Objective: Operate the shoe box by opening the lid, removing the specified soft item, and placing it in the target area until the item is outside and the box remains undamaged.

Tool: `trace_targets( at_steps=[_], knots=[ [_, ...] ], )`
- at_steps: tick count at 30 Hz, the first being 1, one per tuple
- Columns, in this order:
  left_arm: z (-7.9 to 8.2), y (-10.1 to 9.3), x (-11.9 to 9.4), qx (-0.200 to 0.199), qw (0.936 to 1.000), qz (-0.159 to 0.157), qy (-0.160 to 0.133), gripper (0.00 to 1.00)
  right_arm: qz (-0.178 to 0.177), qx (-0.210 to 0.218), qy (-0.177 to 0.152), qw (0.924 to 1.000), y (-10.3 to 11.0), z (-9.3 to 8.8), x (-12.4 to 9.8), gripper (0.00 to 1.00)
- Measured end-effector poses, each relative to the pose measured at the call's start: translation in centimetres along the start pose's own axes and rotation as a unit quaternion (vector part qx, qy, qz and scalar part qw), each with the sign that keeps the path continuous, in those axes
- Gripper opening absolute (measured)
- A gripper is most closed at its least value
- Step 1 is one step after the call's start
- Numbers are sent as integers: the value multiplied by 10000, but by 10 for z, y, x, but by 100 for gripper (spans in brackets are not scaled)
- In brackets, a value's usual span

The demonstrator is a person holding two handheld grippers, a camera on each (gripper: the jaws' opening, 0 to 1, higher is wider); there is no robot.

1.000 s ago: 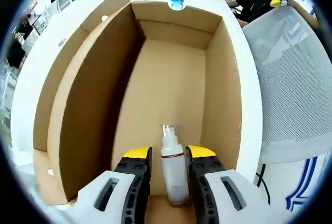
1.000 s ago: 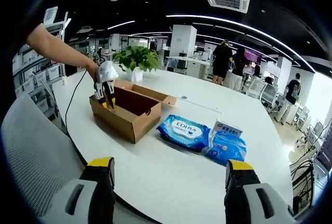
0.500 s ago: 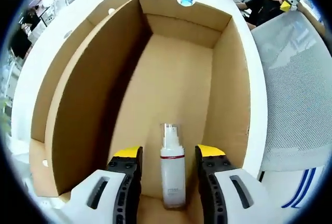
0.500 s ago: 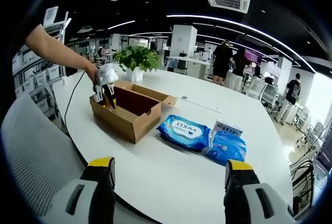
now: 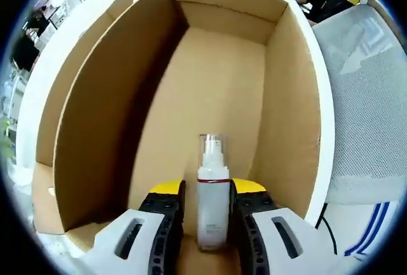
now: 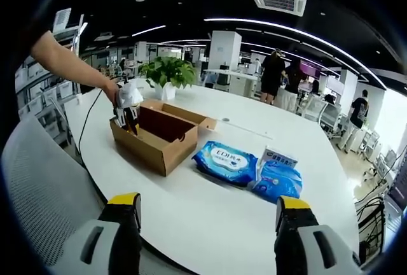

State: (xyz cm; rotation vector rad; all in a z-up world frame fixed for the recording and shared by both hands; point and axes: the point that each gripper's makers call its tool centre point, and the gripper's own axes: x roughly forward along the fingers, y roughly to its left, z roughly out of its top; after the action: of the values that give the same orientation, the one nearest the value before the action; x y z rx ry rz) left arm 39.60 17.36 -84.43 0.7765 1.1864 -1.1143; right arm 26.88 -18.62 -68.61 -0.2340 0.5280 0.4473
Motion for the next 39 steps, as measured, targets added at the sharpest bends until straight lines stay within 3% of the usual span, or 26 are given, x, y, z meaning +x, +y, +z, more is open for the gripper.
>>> trace_targets(
  at_steps=[4, 14, 21, 28, 39],
  knots=[
    [-5, 0, 2, -13, 10000, 40, 64, 22, 3, -5, 5, 10000, 0, 0, 0, 87],
    [-4, 2, 1, 233, 9995, 191, 49, 21, -1, 0, 4, 10000, -1, 0, -1, 87],
    [0, 9, -6, -27, 9989, 467, -70, 20, 20, 39, -40, 10000, 0, 1, -1, 87],
    [7, 15, -18, -961, 9931, 496, -444, 20, 58, 64, -62, 9999, 2, 2, 0, 87],
    [17, 16, -42, -1325, 9864, 645, -730, 20, 96, 188, -70, 9998, 2, 2, 0, 86]
  ],
)
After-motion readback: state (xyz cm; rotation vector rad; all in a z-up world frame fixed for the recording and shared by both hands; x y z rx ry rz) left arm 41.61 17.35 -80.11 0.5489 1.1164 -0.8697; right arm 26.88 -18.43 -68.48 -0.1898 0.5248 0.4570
